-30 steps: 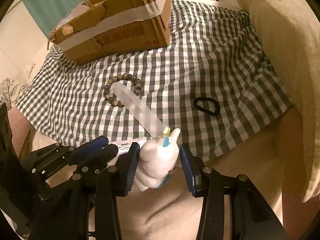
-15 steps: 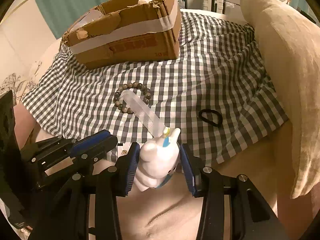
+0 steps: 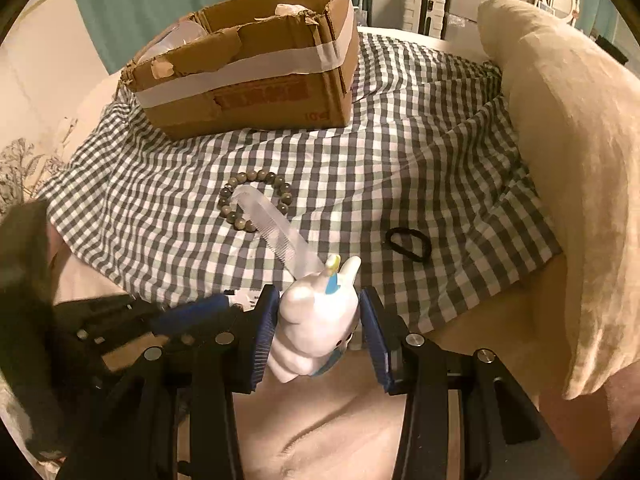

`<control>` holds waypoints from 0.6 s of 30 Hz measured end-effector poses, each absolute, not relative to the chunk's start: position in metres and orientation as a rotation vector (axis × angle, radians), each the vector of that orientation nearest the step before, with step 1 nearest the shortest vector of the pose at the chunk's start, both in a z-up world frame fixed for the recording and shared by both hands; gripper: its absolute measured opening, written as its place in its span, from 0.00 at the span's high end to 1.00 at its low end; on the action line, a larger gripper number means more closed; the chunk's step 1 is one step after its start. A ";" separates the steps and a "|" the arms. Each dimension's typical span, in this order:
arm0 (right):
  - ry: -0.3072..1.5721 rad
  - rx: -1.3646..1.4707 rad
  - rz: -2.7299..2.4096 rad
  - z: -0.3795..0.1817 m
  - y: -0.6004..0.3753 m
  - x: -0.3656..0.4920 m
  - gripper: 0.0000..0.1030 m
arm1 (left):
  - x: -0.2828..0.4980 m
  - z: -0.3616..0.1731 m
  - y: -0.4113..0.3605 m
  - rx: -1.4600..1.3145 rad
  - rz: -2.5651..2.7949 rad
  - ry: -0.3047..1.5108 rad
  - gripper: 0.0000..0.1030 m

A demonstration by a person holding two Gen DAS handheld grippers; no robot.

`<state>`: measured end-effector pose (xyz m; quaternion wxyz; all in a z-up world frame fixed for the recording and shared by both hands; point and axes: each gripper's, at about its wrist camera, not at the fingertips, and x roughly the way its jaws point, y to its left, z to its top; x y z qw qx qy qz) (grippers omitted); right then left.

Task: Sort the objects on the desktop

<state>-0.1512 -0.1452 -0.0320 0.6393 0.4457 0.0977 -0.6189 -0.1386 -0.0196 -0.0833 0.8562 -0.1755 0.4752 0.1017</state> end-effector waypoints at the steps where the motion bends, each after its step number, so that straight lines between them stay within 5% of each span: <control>1: 0.232 1.015 -1.417 -0.033 -0.146 -0.151 0.60 | -0.138 -0.088 -0.021 -0.371 0.206 1.015 0.89; 3: 0.243 1.017 -1.429 -0.034 -0.146 -0.152 0.60 | -0.136 -0.098 -0.021 -0.382 0.195 1.047 0.80; 7: 0.248 1.026 -1.436 -0.036 -0.146 -0.155 0.60 | -0.135 -0.100 -0.019 -0.413 0.185 1.019 0.30; 8: 0.249 1.027 -1.438 -0.036 -0.146 -0.155 0.60 | -0.134 -0.100 -0.019 -0.415 0.188 1.007 0.26; 15: 0.259 1.033 -1.442 -0.038 -0.147 -0.156 0.60 | -0.125 -0.110 -0.022 -0.368 0.166 1.009 0.31; 17: 0.261 1.036 -1.440 -0.039 -0.148 -0.156 0.60 | -0.123 -0.110 -0.026 -0.326 0.142 1.015 0.71; 18: 0.259 1.038 -1.436 -0.039 -0.148 -0.156 0.60 | -0.122 -0.109 -0.028 -0.305 0.131 1.022 0.77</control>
